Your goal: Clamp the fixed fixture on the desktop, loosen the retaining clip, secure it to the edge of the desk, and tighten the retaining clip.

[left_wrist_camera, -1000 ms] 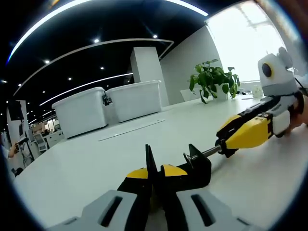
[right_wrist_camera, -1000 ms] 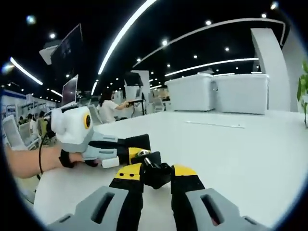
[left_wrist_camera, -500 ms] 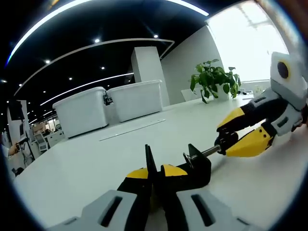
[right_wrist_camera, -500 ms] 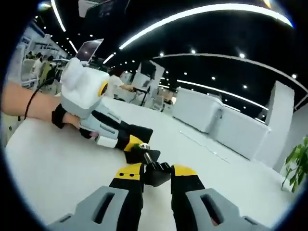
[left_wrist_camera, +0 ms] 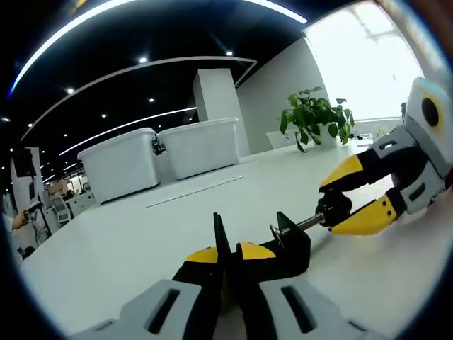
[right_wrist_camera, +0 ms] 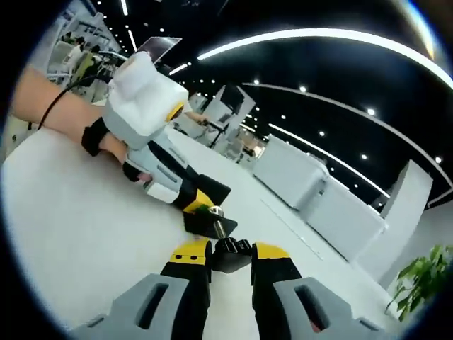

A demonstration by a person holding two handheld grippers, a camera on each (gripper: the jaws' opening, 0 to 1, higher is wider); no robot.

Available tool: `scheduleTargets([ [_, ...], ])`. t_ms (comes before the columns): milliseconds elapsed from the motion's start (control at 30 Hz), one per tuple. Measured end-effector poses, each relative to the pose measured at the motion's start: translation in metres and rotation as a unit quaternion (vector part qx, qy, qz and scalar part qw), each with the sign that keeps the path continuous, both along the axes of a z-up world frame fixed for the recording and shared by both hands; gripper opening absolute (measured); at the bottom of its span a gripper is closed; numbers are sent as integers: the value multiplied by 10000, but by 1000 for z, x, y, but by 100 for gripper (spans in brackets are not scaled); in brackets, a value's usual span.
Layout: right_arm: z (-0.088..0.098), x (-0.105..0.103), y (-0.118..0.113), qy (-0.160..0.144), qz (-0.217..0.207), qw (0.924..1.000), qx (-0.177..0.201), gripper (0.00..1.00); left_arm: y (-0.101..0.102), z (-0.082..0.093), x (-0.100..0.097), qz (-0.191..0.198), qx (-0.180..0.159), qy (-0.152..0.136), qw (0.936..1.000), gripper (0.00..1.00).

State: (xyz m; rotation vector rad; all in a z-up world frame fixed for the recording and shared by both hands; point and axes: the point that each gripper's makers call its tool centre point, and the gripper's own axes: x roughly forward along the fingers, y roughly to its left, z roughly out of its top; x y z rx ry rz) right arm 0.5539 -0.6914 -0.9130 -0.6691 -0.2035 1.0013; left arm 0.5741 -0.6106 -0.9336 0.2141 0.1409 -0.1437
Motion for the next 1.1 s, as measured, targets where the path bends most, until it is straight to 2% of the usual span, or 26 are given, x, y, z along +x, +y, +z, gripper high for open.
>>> scheduleTargets([
  [133,-1,0,1,-303,20,9994,-187,21,0,0,0,6,1,0,10000,8],
  [533,-2,-5,1,-869,58,9946,-560,21,1,1,1,13,2,0,10000,8],
  [767,-2,-9,-1,-996,61,9929,-655,21,1,1,0,16,3,0,10000,8],
  [1100,-2,-9,0,-1018,53,9927,-638,23,1,1,1,18,6,0,10000,8],
])
